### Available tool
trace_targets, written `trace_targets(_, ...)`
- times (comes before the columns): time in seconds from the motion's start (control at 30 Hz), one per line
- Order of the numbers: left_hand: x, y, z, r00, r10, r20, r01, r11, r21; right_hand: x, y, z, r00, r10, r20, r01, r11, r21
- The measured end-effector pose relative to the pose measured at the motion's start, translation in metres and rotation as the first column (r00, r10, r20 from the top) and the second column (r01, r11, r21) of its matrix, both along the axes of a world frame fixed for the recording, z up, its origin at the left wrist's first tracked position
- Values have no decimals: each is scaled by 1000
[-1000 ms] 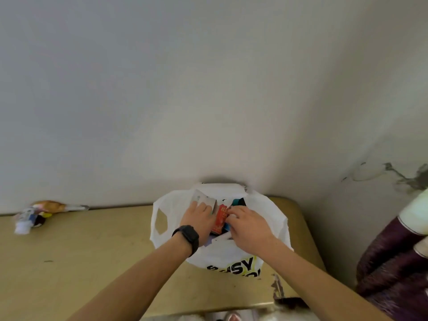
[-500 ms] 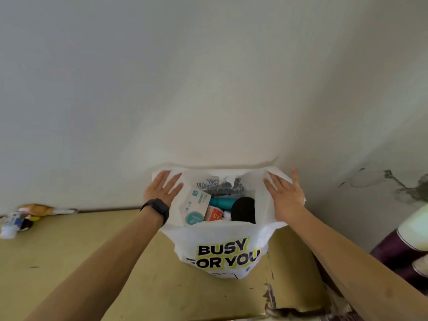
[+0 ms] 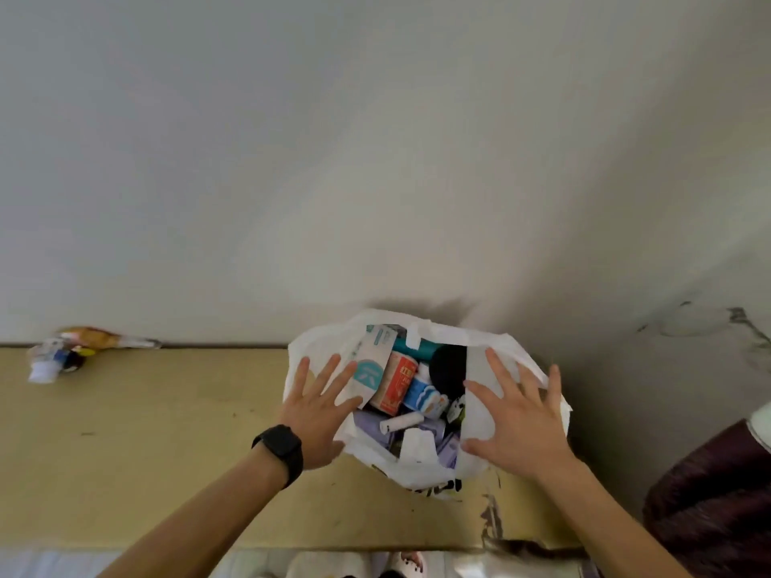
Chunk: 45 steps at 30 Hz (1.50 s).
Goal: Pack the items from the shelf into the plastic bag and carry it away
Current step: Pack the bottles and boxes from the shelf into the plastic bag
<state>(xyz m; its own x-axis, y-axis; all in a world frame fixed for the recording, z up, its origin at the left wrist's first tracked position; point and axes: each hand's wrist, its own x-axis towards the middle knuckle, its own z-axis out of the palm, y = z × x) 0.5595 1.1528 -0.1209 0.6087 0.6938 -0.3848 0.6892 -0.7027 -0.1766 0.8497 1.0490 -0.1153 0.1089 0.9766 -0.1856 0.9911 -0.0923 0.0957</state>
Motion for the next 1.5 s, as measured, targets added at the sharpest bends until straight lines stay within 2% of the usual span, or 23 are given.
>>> trace_targets(0.1,-4,-27,-8,993,-16,119,18,1000,-15,-30,-11,-19,998,-53,-20,53,999,-9)
trace_targets(0.17,-6,-34,-15,998,-45,52,48,997,-56,-36,-13,-27,996,-94,3,93,985,-144)
trace_targets(0.27,-16,-37,-21,990,-122,-64,118,991,-66,-24,-16,-27,987,-100,123,133,945,-297)
trace_targets(0.33,-22,-36,-19,995,-97,1,97,994,-48,-21,-19,-15,983,-122,134,159,936,-315)
trace_targets(0.43,-24,-35,-9,953,-68,295,58,997,40,-37,-21,17,987,-156,-47,142,966,-217)
trace_targets(0.53,-29,-38,3,795,21,606,-74,995,63,-68,-19,38,942,-100,-321,108,994,7)
trace_targets(0.6,-40,-42,15,640,159,752,-234,972,-7,-94,-9,47,807,-40,-589,135,984,118)
trace_targets(0.67,-65,-45,20,516,285,808,-405,912,-63,-121,4,46,682,85,-727,123,966,227)
trace_targets(0.73,-100,-49,19,439,437,785,-557,818,-144,-152,20,42,638,235,-733,21,947,322)
trace_targets(0.8,-139,-55,14,380,587,715,-684,699,-210,-187,37,37,634,330,-699,-94,931,354)
trace_targets(0.97,-234,-65,10,228,788,571,-858,440,-264,-283,75,25,582,467,-665,-385,879,281)
trace_targets(1.07,-289,-61,2,147,840,522,-900,332,-281,-342,103,15,589,522,-617,-507,833,220)
trace_targets(1.27,-393,-13,-41,119,905,408,-903,270,-335,-453,165,-19,650,530,-544,-624,781,15)
trace_targets(1.5,-504,93,-103,150,944,293,-848,275,-453,-563,250,-91,799,385,-462,-542,793,-278)
